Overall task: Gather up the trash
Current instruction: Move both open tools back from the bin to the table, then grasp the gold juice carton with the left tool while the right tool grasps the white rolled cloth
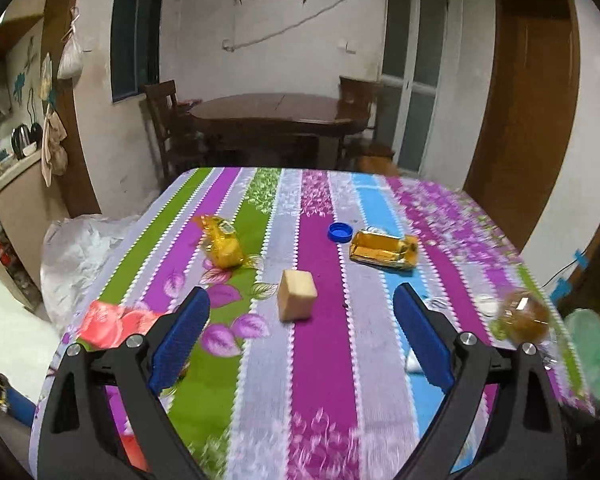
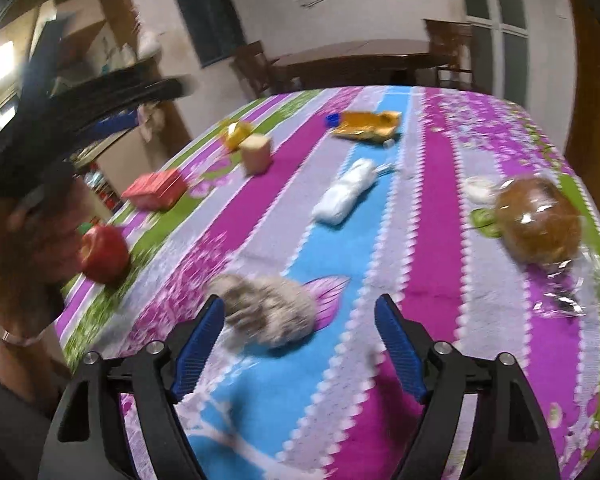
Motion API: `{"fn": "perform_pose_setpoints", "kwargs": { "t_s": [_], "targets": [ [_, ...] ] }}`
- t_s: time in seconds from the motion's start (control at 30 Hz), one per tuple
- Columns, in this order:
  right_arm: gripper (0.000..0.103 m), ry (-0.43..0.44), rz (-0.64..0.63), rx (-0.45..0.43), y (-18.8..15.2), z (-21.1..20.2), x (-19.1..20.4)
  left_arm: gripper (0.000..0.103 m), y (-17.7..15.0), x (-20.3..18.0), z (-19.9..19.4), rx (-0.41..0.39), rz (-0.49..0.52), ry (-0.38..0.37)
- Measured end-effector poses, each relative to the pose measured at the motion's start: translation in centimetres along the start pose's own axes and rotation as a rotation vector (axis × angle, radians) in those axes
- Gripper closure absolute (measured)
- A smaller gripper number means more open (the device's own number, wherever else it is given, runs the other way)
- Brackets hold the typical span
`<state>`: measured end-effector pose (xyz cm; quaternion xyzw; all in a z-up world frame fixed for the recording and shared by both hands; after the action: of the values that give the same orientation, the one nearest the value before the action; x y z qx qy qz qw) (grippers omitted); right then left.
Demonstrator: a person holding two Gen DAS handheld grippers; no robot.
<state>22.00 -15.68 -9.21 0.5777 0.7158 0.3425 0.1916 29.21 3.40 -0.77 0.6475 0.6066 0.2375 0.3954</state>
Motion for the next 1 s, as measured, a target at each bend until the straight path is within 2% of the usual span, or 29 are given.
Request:
{"fn": "perform_pose_setpoints", "kwargs": {
  "t_s": [0.07,0.2,0.37,0.43,0.47,0.53,0.6,0.67,0.73,0.8,0.9,1.0],
  "targets": [
    [0.017,0.006,-0.012,-0.003,-0.3,-0.2,0.5,0.013,0.4,-0.4,2.4,0.029,0.022,0.043],
    [0.017,-0.012,0.014,-0.018,0.1,-0.6,-0.6,0.013,1.3,-0.6,5.3,0.070,0.010,0.050],
    [0.019,-0.108,0.068,-0.083,4.7,-0.2,-3.5,0.013,5.8,-0.6,8.3,0.073,0.025,0.065],
    [0.026,-0.118,0.041,-0.074,7.1,1.7,-3.4,0.013,8.3,-1.6,10.6,0.098,0.125,0.065],
    [0.032,-0.123,0.040,-0.056,8.0,3.0,-3.3,0.013,8.9,-2.3,11.9,0.129,0.184,0.051],
    [0.037,-0.132,0.082,-0.007,9.4,5.8,-3.7,0.014,9.4,-3.7,14.5,0.218,0.303,0.001],
    [0.037,-0.150,0.101,0.023,10.0,7.9,-3.9,0.014,9.9,-4.4,15.6,0.239,0.371,0.005],
    [0.037,-0.179,0.102,0.041,10.0,9.3,-4.0,0.015,10.0,-5.3,16.2,0.253,0.433,-0.045],
    [0.037,-0.167,0.112,0.063,9.8,10.5,-3.8,0.015,9.7,-6.2,16.8,0.266,0.501,-0.091],
    [0.037,-0.169,0.092,0.066,9.9,11.2,-3.0,0.015,9.1,-6.3,18.0,0.296,0.592,-0.072],
    [0.058,-0.204,0.015,0.094,9.5,12.4,-1.9,0.015,8.8,-5.8,19.4,0.322,0.648,-0.041],
    [0.067,-0.189,-0.010,0.070,8.6,12.4,-1.6,0.015,8.4,-5.8,19.2,0.314,0.762,-0.095]
  ]
}}
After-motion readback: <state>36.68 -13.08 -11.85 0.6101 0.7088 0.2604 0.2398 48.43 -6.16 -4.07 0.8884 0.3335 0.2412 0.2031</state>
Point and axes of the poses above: each gripper's, at about its wrist camera, not at the fingertips, and z roughly the way its jaws point, x to its left, y to its top, the point moved 7 cm from there along z, roughly the way its jaws point, and after that the axes turned 12 degrees about -y, right-handed, at the moved point
